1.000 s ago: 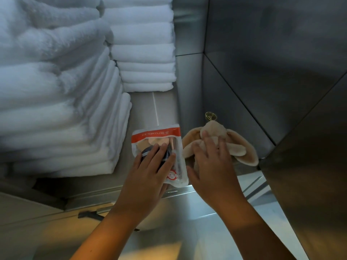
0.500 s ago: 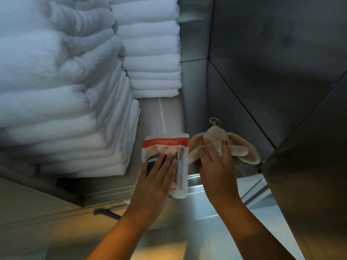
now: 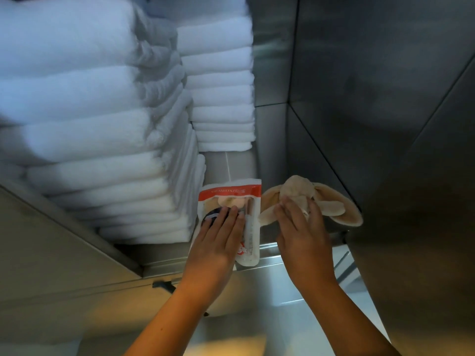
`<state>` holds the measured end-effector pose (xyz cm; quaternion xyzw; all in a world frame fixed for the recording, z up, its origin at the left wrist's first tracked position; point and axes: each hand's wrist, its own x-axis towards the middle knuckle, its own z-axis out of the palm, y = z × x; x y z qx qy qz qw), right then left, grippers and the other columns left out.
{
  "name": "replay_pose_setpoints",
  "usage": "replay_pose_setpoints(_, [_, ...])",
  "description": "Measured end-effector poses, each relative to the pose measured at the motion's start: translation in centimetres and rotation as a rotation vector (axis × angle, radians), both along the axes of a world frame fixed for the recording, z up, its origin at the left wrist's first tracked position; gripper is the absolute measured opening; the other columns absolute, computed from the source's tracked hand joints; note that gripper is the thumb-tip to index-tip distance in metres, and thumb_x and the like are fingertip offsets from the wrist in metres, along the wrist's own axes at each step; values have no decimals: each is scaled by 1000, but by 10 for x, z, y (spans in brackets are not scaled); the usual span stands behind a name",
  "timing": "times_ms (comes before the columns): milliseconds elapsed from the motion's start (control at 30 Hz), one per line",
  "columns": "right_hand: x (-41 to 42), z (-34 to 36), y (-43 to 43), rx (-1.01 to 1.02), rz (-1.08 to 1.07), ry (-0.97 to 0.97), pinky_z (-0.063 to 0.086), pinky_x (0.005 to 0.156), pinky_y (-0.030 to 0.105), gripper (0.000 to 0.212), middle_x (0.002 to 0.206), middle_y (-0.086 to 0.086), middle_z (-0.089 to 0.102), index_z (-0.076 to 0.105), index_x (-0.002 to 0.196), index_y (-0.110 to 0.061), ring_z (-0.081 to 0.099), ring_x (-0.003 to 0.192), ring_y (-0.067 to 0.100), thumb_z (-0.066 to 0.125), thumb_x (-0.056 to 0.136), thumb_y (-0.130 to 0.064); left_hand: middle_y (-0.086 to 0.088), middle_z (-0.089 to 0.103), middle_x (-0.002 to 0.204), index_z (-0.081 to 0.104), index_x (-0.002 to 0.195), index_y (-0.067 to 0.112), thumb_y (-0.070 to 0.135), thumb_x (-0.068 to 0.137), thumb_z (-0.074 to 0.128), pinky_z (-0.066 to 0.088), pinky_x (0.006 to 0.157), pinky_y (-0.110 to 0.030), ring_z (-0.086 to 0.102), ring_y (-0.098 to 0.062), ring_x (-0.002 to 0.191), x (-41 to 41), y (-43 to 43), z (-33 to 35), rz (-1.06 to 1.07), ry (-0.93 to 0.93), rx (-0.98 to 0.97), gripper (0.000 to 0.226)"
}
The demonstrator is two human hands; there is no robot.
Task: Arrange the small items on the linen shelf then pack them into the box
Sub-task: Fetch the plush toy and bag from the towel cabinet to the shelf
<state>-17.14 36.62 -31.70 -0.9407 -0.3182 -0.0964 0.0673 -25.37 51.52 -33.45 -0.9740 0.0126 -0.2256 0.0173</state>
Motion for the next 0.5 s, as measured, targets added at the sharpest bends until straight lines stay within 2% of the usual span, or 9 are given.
replay_pose_setpoints(67, [-6, 10, -5, 137, -8, -43, 47, 81, 59, 66, 116, 22, 63, 62, 114, 2, 58, 105, 47, 88, 55, -10, -23, 61, 118, 62, 114, -6, 7, 42, 91, 47, 83, -60, 58, -40, 108, -5, -3, 13, 3, 1, -15, 79])
replay_pose_setpoints(100, [-9, 17, -6, 196, -4, -59, 47, 83, 59, 66, 113, 23, 64, 64, 111, 4, 59, 104, 46, 89, 51, -3, -23, 61, 117, 62, 113, -6, 9, 42, 91, 48, 82, -59, 58, -40, 108, -8, -5, 20, 2, 3, -22, 79])
replay_pose_setpoints(167, [-17, 32, -9, 242, 23, -37, 42, 91, 57, 57, 114, 23, 63, 65, 109, 6, 58, 108, 44, 83, 55, 8, -22, 63, 115, 64, 111, -5, 11, 42, 92, 49, 82, -58, 60, -38, 106, -14, -10, 35, -5, 4, -35, 77])
replay_pose_setpoints(267, [-31, 55, -17, 125, 16, -40, 49, 86, 51, 48, 112, 17, 66, 69, 106, 0, 60, 105, 41, 86, 62, -11, -21, 65, 111, 66, 109, -4, 15, 43, 92, 50, 82, -54, 63, -36, 102, -24, -18, 60, -6, -8, -36, 74])
replay_pose_setpoints(333, [-39, 70, -23, 118, 4, -69, 51, 85, 49, 44, 113, 15, 66, 69, 106, -1, 60, 107, 41, 84, 66, -14, -21, 66, 110, 66, 109, -5, 14, 46, 91, 51, 82, -53, 64, -36, 101, -31, -23, 76, -9, -24, -39, 70])
replay_pose_setpoints(400, [-47, 84, -25, 79, -3, -103, 45, 94, 48, 41, 124, 14, 60, 64, 117, -3, 52, 118, 39, 74, 79, -15, -22, 66, 110, 66, 108, -6, 13, 49, 90, 52, 82, -53, 63, -37, 101, -37, -27, 91, -11, -38, -30, 67])
replay_pose_setpoints(500, [-55, 99, -29, 24, 39, -50, 19, 113, 45, 42, 149, 9, 30, 37, 140, -8, 20, 139, 35, 37, 101, -21, -22, 64, 113, 65, 109, -6, 11, 48, 91, 51, 82, -54, 62, -37, 103, -47, -32, 109, -19, -58, -29, 69])
